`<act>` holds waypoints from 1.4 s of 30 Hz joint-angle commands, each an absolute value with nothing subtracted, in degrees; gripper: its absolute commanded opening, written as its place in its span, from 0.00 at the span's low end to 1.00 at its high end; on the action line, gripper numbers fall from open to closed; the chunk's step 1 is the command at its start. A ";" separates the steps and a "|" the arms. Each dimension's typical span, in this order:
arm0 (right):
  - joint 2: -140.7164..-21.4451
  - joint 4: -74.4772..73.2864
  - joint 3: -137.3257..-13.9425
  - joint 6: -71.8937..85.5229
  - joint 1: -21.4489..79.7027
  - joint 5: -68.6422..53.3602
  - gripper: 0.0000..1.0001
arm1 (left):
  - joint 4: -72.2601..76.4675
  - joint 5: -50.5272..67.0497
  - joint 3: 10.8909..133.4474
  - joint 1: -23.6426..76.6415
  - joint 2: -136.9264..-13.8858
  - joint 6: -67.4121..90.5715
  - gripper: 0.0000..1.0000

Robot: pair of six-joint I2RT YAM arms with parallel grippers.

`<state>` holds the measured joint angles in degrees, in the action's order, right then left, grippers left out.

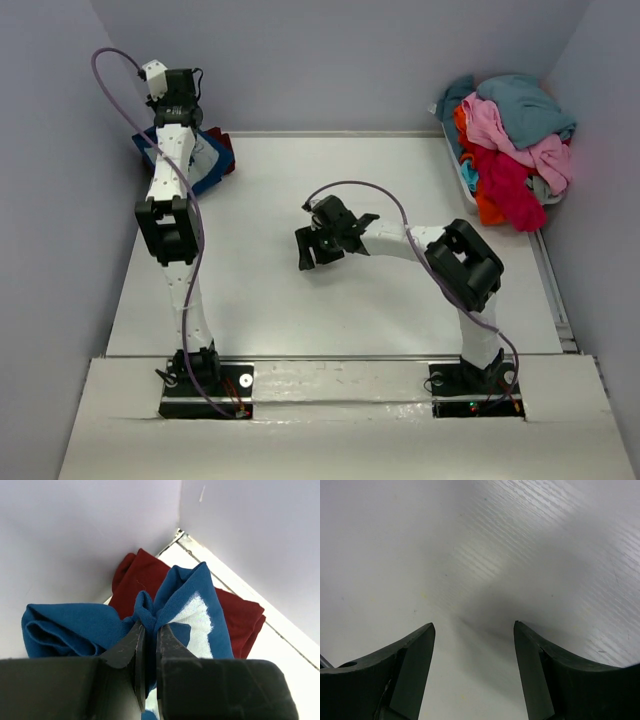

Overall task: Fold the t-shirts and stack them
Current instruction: Put the neatly folded tshirt into the corner of the board with the left arm

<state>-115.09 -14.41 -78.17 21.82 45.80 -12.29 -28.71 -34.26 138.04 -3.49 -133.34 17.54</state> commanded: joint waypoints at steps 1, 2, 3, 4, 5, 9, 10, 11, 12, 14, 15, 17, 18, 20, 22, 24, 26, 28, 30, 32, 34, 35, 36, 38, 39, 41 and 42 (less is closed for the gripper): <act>-113.03 -12.22 -76.47 21.71 46.58 -10.11 0.70 | -22.50 -35.52 140.10 -5.70 -131.39 18.10 0.06; -113.20 -12.04 -76.38 21.80 46.58 -10.19 0.69 | -22.94 -34.64 140.01 -6.23 -132.01 19.15 0.06; -113.46 -12.04 -76.38 21.80 46.58 -10.20 0.69 | -23.20 -34.28 140.01 -6.24 -132.53 19.51 0.06; -113.64 -12.22 -76.38 21.71 46.58 -10.20 0.69 | -23.38 -33.84 139.92 -7.02 -133.50 19.77 0.06; -113.90 -12.30 -76.55 21.71 46.58 -10.02 0.69 | -23.29 -33.75 139.57 -7.03 -133.94 19.95 0.06; -115.05 -12.74 -76.99 21.53 47.11 -9.76 0.69 | -23.47 -34.62 138.69 -7.65 -135.52 20.83 0.06; -115.48 -13.01 -77.17 21.53 47.11 -9.76 0.69 | -23.81 -34.63 139.30 -7.65 -136.48 21.44 0.06; -115.66 -13.01 -77.25 21.62 47.63 -9.67 0.69 | -24.25 -34.54 140.00 -7.65 -137.02 21.71 0.06; -115.66 -12.92 -77.26 21.62 47.64 -9.58 0.69 | -24.43 -34.45 141.05 -7.65 -137.28 21.88 0.06; -115.31 -12.92 -77.26 21.71 48.16 -9.14 0.69 | -23.74 -34.19 141.77 -7.65 -137.02 21.97 0.06; -115.14 -13.01 -77.34 21.80 48.16 -8.88 0.69 | -22.95 -34.36 141.85 -7.65 -136.24 21.71 0.06; -115.05 -13.36 -77.78 21.80 48.16 -8.53 0.69 | -21.89 -34.80 142.55 -7.12 -135.70 20.74 0.06; -114.79 -13.36 -77.87 21.80 48.16 -8.26 0.69 | -21.01 -34.20 143.08 -7.12 -135.36 20.48 0.06; -114.44 -13.53 -78.13 21.88 48.16 -8.09 0.69 | -19.78 -32.97 144.22 -7.12 -134.56 19.52 0.06; -114.26 -13.62 -78.05 21.97 48.69 -7.82 0.69 | -19.42 -32.09 145.02 -6.59 -134.30 18.73 0.06; -113.73 -13.71 -77.87 21.89 49.30 -6.95 0.69 | -19.51 -31.99 144.50 -6.59 -133.43 18.37 0.06; -113.29 -13.89 -77.78 21.80 49.31 -6.24 0.68 | -18.81 -33.13 142.92 -6.06 -132.46 17.49 0.06; -112.51 -13.80 -77.35 21.80 50.10 -5.28 0.68 | -17.32 -34.98 140.64 -5.45 -131.49 16.44 0.06; -112.06 -13.62 -76.64 21.97 50.62 -4.92 0.68 | -17.31 -35.51 141.32 -5.45 -131.66 16.35 0.06; -111.10 -13.36 -76.03 22.23 51.24 -4.57 0.68 | -17.58 -36.03 142.46 -5.45 -131.57 16.26 0.06; -110.57 -13.45 -75.41 22.41 52.29 -4.05 0.68 | -17.05 -37.26 143.26 -4.31 -130.70 15.04 0.05; -110.39 -13.62 -75.41 22.41 52.29 -3.87 0.68 | -16.79 -37.79 143.35 -4.31 -130.17 14.59 0.06; -110.22 -13.80 -75.58 22.41 52.99 -3.61 0.68 | -15.92 -38.31 143.26 -4.31 -129.73 14.24 0.06; -109.95 -13.97 -75.67 22.33 53.00 -3.43 0.68 | -15.12 -38.67 143.26 -3.78 -128.33 13.63 0.06; -109.86 -13.97 -75.76 22.32 53.52 -3.34 0.68 | -14.86 -38.85 143.35 -3.78 -127.97 13.36 0.06; -109.78 -14.06 -75.85 22.41 53.53 -3.08 0.68 | -14.59 -39.11 142.91 -3.78 -126.83 12.92 0.06; -109.60 -14.15 -75.94 22.41 54.13 -2.99 0.68 | -14.42 -39.37 142.65 -3.78 -126.48 12.75 0.06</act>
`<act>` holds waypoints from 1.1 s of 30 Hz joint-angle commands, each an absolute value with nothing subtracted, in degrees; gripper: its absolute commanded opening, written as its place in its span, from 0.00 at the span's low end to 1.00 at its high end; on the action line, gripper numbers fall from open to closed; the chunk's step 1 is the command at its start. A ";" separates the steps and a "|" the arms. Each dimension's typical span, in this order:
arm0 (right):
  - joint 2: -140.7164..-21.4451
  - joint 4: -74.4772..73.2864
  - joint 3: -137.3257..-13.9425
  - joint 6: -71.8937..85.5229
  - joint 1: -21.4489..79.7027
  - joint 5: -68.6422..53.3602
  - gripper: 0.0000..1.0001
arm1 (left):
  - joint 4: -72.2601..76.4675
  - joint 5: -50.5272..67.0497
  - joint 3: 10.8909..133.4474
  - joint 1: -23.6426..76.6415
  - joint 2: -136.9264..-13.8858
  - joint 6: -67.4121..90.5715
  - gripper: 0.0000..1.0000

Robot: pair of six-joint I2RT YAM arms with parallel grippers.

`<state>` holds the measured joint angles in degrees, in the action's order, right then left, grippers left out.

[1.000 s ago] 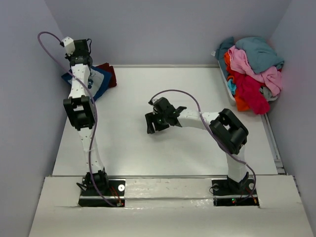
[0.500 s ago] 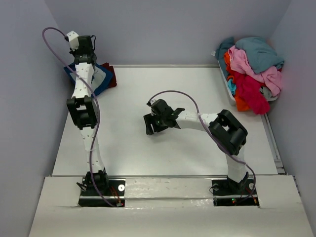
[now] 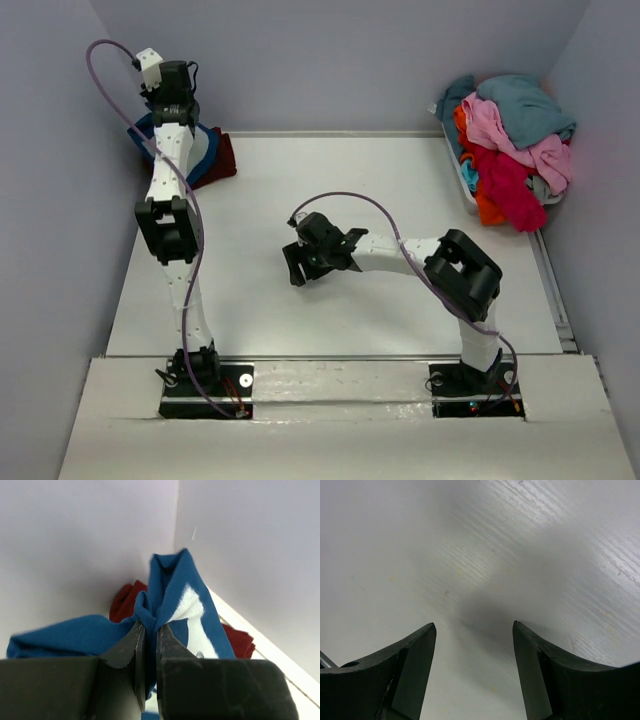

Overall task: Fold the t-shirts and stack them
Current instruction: Put the neatly folded tshirt into the corner of the board with the left arm

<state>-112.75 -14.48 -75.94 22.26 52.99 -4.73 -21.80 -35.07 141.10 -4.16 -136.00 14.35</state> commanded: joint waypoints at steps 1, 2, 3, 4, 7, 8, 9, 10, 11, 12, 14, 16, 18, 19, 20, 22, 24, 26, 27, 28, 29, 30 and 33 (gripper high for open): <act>-109.51 -14.32 -76.11 22.41 54.14 -2.64 0.68 | -14.50 -39.37 142.47 -3.78 -125.78 12.74 0.06; -109.42 -14.41 -76.29 22.33 54.14 -2.46 0.68 | -14.24 -39.64 142.38 -3.78 -125.51 12.57 0.06; -109.34 -14.59 -76.38 22.24 54.75 -2.37 0.68 | -14.24 -39.64 142.38 -3.78 -125.25 12.31 0.06; -108.99 -14.85 -76.46 22.15 54.76 -2.11 0.68 | -14.06 -39.73 142.38 -3.78 -124.64 11.96 0.06; -108.63 -15.47 -76.73 21.97 55.28 -1.50 0.68 | -13.63 -40.60 142.82 -2.73 -123.32 10.82 0.06; -108.55 -15.56 -76.82 21.89 55.28 -1.41 0.68 | -13.28 -40.69 142.82 -2.72 -122.96 10.46 0.06; -108.72 -15.73 -76.99 21.80 55.28 -1.23 0.68 | -12.75 -40.43 142.82 -2.72 -123.05 10.20 0.06; -108.89 -15.99 -77.17 21.80 55.28 -1.14 0.68 | -12.57 -40.26 142.82 -2.72 -123.13 9.76 0.06; -109.16 -16.00 -77.17 21.80 55.28 -1.14 0.68 | -12.48 -40.08 142.56 -2.72 -123.22 9.84 0.06; -109.25 -16.00 -77.34 21.80 55.28 -1.14 0.68 | -12.57 -39.82 141.17 -2.72 -123.22 10.02 0.06; -109.77 -16.00 -77.43 21.97 55.28 -1.58 0.68 | -12.83 -39.55 139.84 -2.72 -123.49 10.81 0.06; -109.95 -15.65 -77.26 22.15 55.28 -1.58 0.68 | -13.27 -38.76 139.22 -2.72 -124.36 10.99 0.06; -110.30 -15.38 -76.99 22.32 55.28 -1.67 0.68 | -13.27 -38.41 139.66 -2.72 -125.06 10.99 0.06; -110.48 -15.12 -76.99 22.41 55.28 -1.84 0.68 | -13.27 -38.23 140.53 -2.72 -125.68 10.90 0.06; -110.65 -15.12 -76.91 22.50 55.28 -1.85 0.68 | -13.10 -38.15 140.89 -2.72 -125.94 10.72 0.06; -111.35 -14.68 -76.90 22.59 55.28 -2.11 0.68 | -12.92 -37.97 141.76 -2.11 -126.65 10.55 0.06; -111.79 -14.50 -76.90 22.85 55.28 -2.46 0.68 | -12.66 -37.71 142.29 -1.50 -127.09 10.11 0.06; -112.23 -13.89 -76.82 23.11 55.28 -3.07 0.68 | -12.48 -37.71 142.56 -0.97 -127.79 9.58 0.06; -112.41 -13.45 -76.64 23.38 55.28 -3.25 0.68 | -12.22 -37.79 142.56 -0.44 -128.05 9.06 0.06; -112.59 -13.27 -76.55 23.47 55.28 -3.34 0.68 | -12.04 -37.79 142.56 -0.44 -128.23 8.79 0.06; -112.67 -13.10 -76.47 23.64 55.28 -3.51 0.68 | -11.95 -37.53 142.47 0.17 -128.32 8.44 0.06; -112.68 -12.83 -76.20 23.73 55.28 -3.60 0.68 | -11.61 -37.44 142.30 0.96 -128.41 8.18 0.06; -112.94 -12.66 -76.03 23.82 55.81 -3.52 0.68 | -10.90 -37.44 142.38 1.58 -128.85 7.03 0.06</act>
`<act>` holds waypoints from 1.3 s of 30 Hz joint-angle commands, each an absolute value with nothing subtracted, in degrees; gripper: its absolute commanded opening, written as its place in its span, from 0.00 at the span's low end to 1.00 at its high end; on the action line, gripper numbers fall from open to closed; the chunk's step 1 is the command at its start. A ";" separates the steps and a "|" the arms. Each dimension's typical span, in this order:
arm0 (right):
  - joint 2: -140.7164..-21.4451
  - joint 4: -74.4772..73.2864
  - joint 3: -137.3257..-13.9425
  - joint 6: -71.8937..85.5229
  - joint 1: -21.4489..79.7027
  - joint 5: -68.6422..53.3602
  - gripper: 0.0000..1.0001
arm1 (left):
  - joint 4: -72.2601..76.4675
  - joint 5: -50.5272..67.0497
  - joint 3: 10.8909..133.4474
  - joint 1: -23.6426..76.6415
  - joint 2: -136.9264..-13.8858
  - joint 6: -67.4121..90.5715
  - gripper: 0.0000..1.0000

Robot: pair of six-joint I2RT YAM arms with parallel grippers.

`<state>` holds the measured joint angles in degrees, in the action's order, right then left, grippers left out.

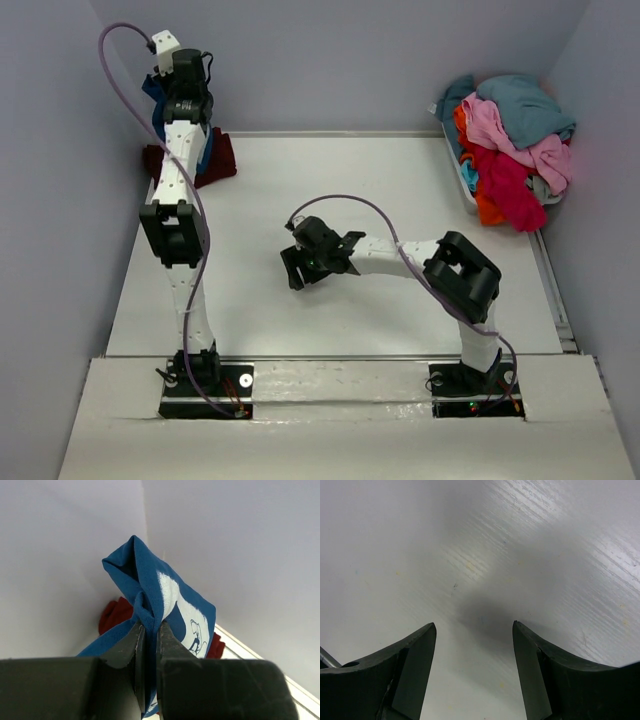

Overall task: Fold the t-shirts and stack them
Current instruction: Put the neatly folded tshirt into the corner of the board with the left arm

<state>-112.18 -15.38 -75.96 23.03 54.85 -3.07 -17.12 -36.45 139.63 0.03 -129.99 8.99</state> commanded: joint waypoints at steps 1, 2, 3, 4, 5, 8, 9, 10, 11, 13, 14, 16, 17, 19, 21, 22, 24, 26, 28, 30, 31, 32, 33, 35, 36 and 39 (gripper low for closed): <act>-113.03 -12.57 -75.85 23.82 55.81 -3.52 0.68 | -10.72 -37.53 142.47 2.28 -129.20 6.51 0.06; -113.03 -12.48 -75.85 23.82 55.81 -3.52 0.68 | -10.55 -37.62 142.47 2.81 -129.29 6.50 0.06; -113.11 -12.48 -75.94 23.82 55.81 -3.60 0.68 | -10.46 -37.70 142.47 2.81 -129.46 6.07 0.06; -113.20 -12.39 -75.85 23.82 55.81 -3.60 0.68 | -10.11 -37.88 142.64 3.33 -129.72 5.89 0.06; -113.38 -12.39 -75.85 23.91 55.81 -3.78 0.68 | -9.76 -37.88 142.65 3.34 -129.73 5.45 0.06; -113.73 -11.95 -75.67 24.17 55.81 -4.13 0.68 | -9.06 -38.06 142.73 3.34 -129.99 5.19 0.06; -113.82 -11.95 -75.67 24.26 55.81 -4.30 0.68 | -8.88 -38.14 142.73 3.34 -130.16 5.10 0.06; -114.17 -11.95 -75.67 24.26 55.81 -4.48 0.68 | -8.88 -38.14 142.73 3.34 -130.43 5.27 0.06; -114.34 -11.95 -75.76 24.26 55.81 -4.66 0.68 | -9.05 -38.14 142.65 2.82 -131.04 5.62 0.06; -114.70 -11.95 -75.85 24.35 56.33 -4.75 0.68 | -10.36 -37.36 142.21 1.32 -131.83 7.72 0.06; -115.05 -12.13 -76.02 24.35 56.34 -5.09 0.68 | -11.50 -36.74 142.03 0.01 -132.62 8.60 0.06; -115.40 -12.57 -76.11 24.43 56.34 -5.18 0.68 | -11.77 -36.39 140.55 -1.22 -133.50 10.45 0.06; -115.57 -12.66 -76.20 24.26 56.34 -5.27 0.68 | -11.95 -36.04 140.02 -1.84 -133.77 10.98 0.06; -116.01 -13.44 -76.73 24.08 56.34 -5.36 0.68 | -12.48 -34.98 138.87 -3.60 -134.73 11.86 0.06; -116.45 -13.97 -77.43 23.91 56.34 -5.45 0.68 | -13.44 -34.54 138.43 -4.65 -135.44 13.53 0.06; -116.72 -14.32 -78.13 23.91 56.34 -5.45 0.68 | -13.71 -34.54 137.64 -4.66 -135.79 13.97 0.06; -117.24 -15.11 -79.01 23.64 56.34 -5.62 0.68 | -15.11 -35.15 137.20 -5.97 -136.67 15.38 0.06; -117.86 -15.73 -80.24 23.56 56.34 -5.71 0.68 | -16.08 -37.43 136.85 -5.98 -137.37 16.52 0.09; -118.12 -16.17 -80.94 23.55 56.34 -5.71 0.68 | -16.61 -38.49 136.15 -6.50 -137.46 17.22 0.45; -118.47 -16.17 -81.21 23.64 56.34 -5.98 0.68 | -16.87 -39.19 135.62 -6.50 -137.37 17.58 0.65; -118.82 -16.17 -81.38 23.64 56.86 -6.15 0.68 | -16.87 -39.20 135.27 -6.50 -137.20 17.49 0.81; -118.92 -16.26 -81.47 23.64 56.87 -6.33 0.68 | -16.96 -39.55 135.18 -6.50 -137.20 17.66 0.88; -119.00 -16.26 -81.65 23.64 56.87 -6.33 0.69 | -17.22 -40.16 135.18 -6.50 -137.11 18.01 0.99; -119.09 -16.17 -81.91 23.55 56.87 -6.24 0.70 | -17.40 -40.17 135.44 -6.50 -137.02 18.28 0.99; -119.09 -16.17 -82.00 23.55 56.87 -6.15 0.70 | -17.49 -39.99 135.53 -6.50 -136.93 18.28 0.99; -118.48 -16.08 -81.83 23.38 56.87 -4.14 0.70 | -17.84 -39.90 135.18 -6.50 -135.97 18.37 0.99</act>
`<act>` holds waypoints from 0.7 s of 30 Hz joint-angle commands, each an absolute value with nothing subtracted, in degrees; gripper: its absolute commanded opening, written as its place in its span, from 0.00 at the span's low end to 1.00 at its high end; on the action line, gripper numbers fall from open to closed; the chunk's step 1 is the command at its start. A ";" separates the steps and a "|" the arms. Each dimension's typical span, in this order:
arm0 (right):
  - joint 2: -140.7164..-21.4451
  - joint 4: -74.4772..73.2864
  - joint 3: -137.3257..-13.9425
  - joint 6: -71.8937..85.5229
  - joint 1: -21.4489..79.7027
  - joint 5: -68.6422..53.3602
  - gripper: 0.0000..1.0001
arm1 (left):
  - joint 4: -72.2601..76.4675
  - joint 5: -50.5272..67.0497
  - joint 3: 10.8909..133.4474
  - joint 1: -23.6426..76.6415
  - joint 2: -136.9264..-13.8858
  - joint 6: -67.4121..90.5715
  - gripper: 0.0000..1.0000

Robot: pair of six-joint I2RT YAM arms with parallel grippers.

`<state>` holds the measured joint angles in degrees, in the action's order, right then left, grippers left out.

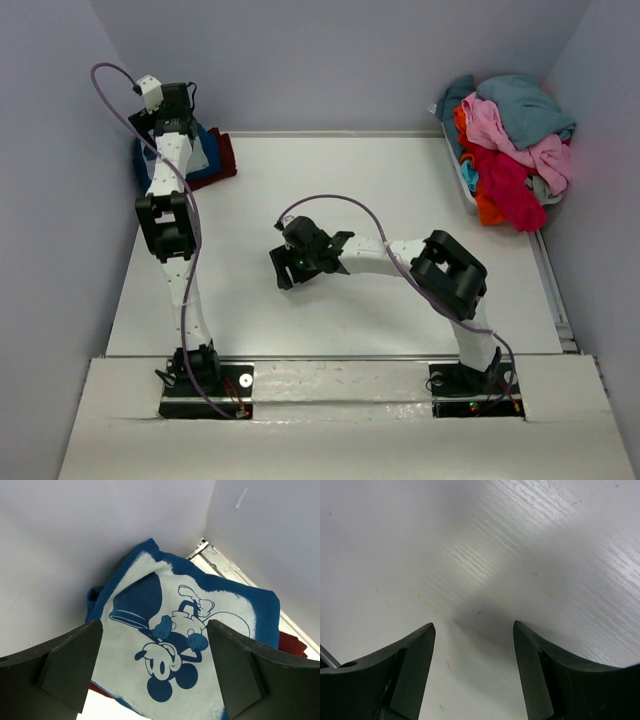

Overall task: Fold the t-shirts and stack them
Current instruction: Put the neatly folded tshirt into the corner of the board with the left arm

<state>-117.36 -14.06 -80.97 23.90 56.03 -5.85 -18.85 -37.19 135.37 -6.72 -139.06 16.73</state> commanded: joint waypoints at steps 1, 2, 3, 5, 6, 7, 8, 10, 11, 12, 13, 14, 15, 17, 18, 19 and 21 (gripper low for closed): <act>-117.95 -15.47 -81.22 23.29 56.87 -3.35 0.70 | -17.58 -39.82 134.13 -6.50 -135.36 18.46 0.99; -117.34 -15.21 -80.78 23.12 56.87 -2.30 0.71 | -17.32 -39.81 133.43 -6.50 -134.05 18.28 0.99; -115.85 -15.29 -80.60 22.77 56.87 0.06 0.71 | -17.05 -39.73 132.63 -6.50 -133.25 18.02 0.99; -113.40 -16.08 -81.21 20.93 56.87 5.68 0.72 | -16.53 -40.08 130.97 -5.72 -130.71 16.71 0.99; -112.68 -16.69 -82.08 20.22 56.87 7.28 0.74 | -16.18 -40.43 130.17 -5.19 -129.82 16.26 0.99; -112.07 -17.57 -82.09 19.43 56.87 8.77 0.74 | -16.26 -40.17 130.25 -5.19 -129.12 15.91 0.99; -111.80 -18.62 -84.18 18.90 56.87 10.27 0.74 | -16.52 -39.91 130.17 -4.66 -127.63 15.82 0.99; -111.53 -21.34 -86.39 17.23 56.87 14.66 0.74 | -17.57 -38.33 130.43 -4.14 -125.43 15.82 0.99; -111.53 -22.23 -87.53 16.97 56.87 16.24 0.75 | -17.75 -37.80 130.34 -4.13 -124.55 15.56 0.99; -111.36 -22.85 -89.37 16.79 56.17 17.65 0.75 | -17.84 -37.79 130.08 -2.30 -123.93 15.03 0.99; -110.31 -23.46 -89.99 16.87 55.55 19.32 0.76 | -18.02 -38.58 130.08 -1.59 -122.62 13.90 0.99; -109.43 -23.47 -90.61 17.48 53.72 19.25 0.76 | -18.19 -38.58 130.08 -0.97 -121.91 13.54 0.99; -108.47 -23.64 -90.88 17.75 52.66 19.16 0.76 | -18.37 -38.50 129.99 -0.36 -121.47 13.27 0.99; -105.48 -25.04 -91.84 18.02 50.80 19.60 0.78 | -20.21 -37.53 131.04 1.31 -120.41 13.36 0.99; -104.95 -26.44 -92.89 18.54 49.41 21.69 0.81 | -21.26 -37.36 131.39 2.01 -120.15 13.71 0.99; -104.85 -29.94 -96.03 18.81 48.87 22.93 0.84 | -22.40 -36.66 131.14 3.85 -119.28 13.88 0.99; -105.81 -33.73 -99.65 19.60 47.20 25.48 0.91 | -23.81 -36.56 130.52 6.31 -118.48 14.24 0.99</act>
